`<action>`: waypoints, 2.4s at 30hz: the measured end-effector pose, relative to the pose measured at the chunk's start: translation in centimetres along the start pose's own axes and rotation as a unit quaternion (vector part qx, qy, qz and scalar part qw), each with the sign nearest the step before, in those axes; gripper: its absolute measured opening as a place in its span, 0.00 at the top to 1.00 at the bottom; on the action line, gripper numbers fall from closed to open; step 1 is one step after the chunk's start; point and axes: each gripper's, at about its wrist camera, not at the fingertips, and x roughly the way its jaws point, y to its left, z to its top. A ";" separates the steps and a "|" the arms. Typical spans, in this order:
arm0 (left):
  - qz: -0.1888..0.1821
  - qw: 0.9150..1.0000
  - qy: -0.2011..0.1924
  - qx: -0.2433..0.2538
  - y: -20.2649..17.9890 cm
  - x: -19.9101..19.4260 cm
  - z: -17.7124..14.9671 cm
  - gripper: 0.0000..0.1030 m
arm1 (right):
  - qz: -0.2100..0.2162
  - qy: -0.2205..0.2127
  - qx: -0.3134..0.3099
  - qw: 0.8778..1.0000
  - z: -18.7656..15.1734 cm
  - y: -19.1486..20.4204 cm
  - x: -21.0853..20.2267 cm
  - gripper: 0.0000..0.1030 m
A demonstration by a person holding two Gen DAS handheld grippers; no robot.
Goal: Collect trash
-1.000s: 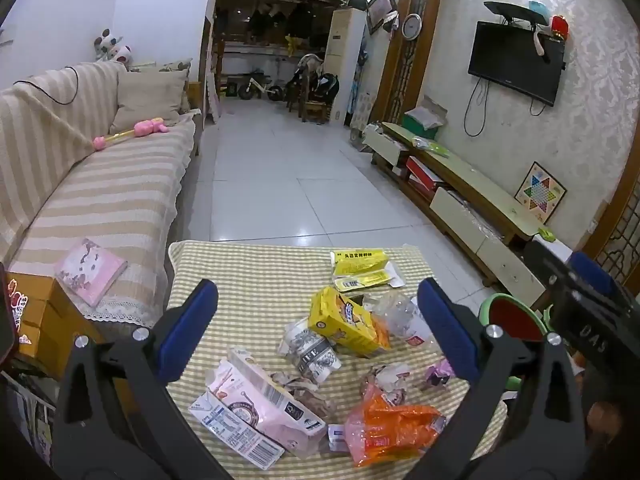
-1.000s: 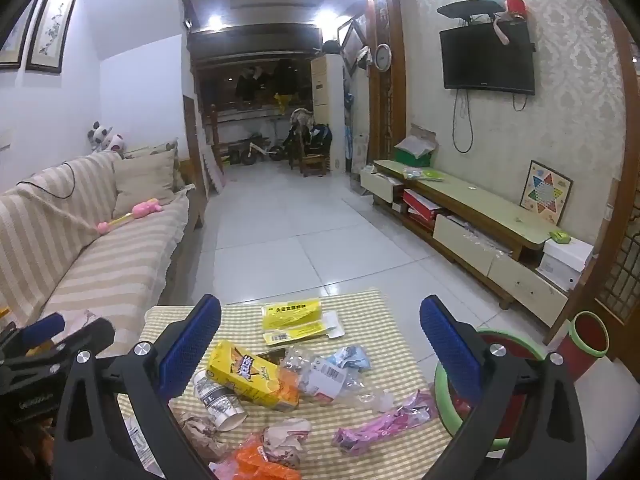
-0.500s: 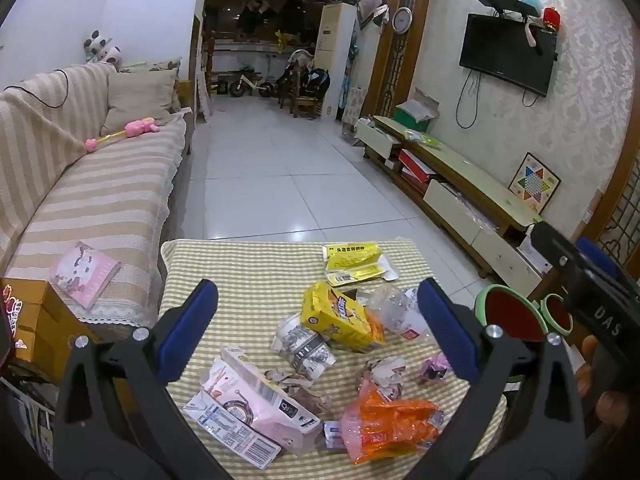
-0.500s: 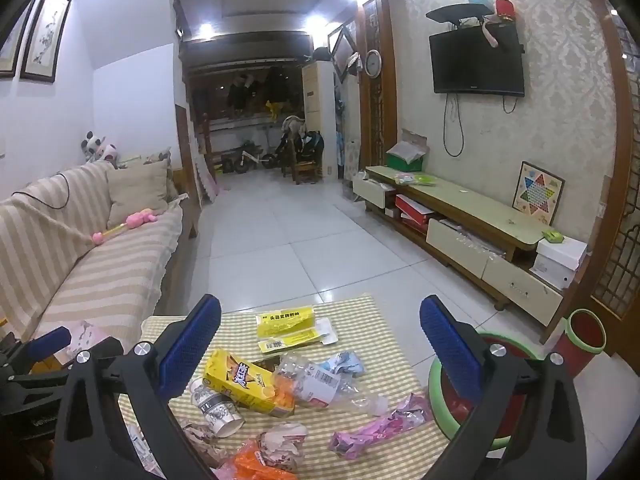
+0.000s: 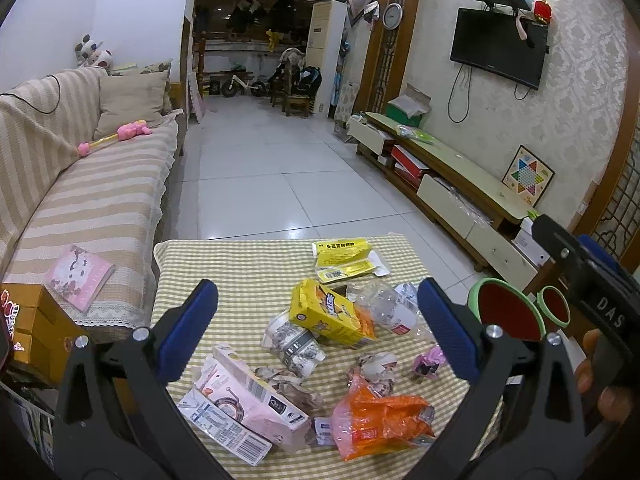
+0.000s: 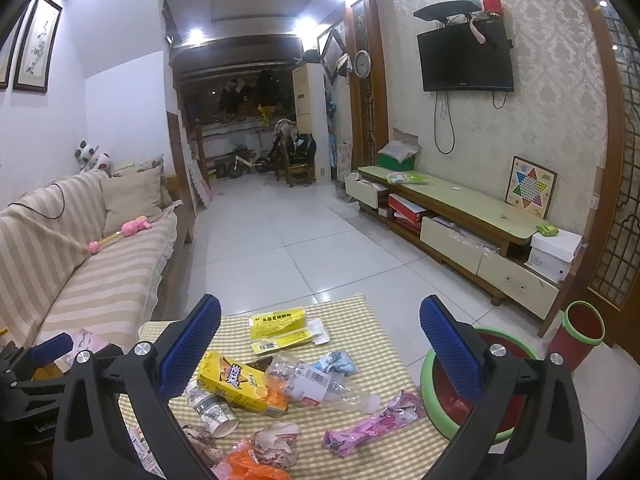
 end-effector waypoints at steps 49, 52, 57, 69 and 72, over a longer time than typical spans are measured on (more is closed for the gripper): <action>-0.008 1.000 0.015 -0.004 0.1 0.4 -0.1 0.05 | -0.017 0.013 -0.003 1.000 -0.8 -0.5 0.6 0.07; -0.007 1.000 0.017 -0.002 0.1 0.5 -0.1 0.05 | -0.018 0.014 -0.001 1.000 -0.9 -0.5 0.6 0.07; -0.010 1.000 0.021 0.001 0.0 0.5 0.0 0.05 | -0.017 0.014 -0.001 1.000 -0.9 -0.6 0.6 0.07; -0.017 0.999 0.027 -0.008 0.2 0.8 -0.1 0.05 | -0.018 0.015 0.000 1.000 -0.9 -0.7 0.7 0.07; -0.017 0.999 0.035 -0.014 0.4 1.1 -0.1 0.05 | -0.019 0.020 0.000 1.000 -1.5 -0.9 0.9 0.07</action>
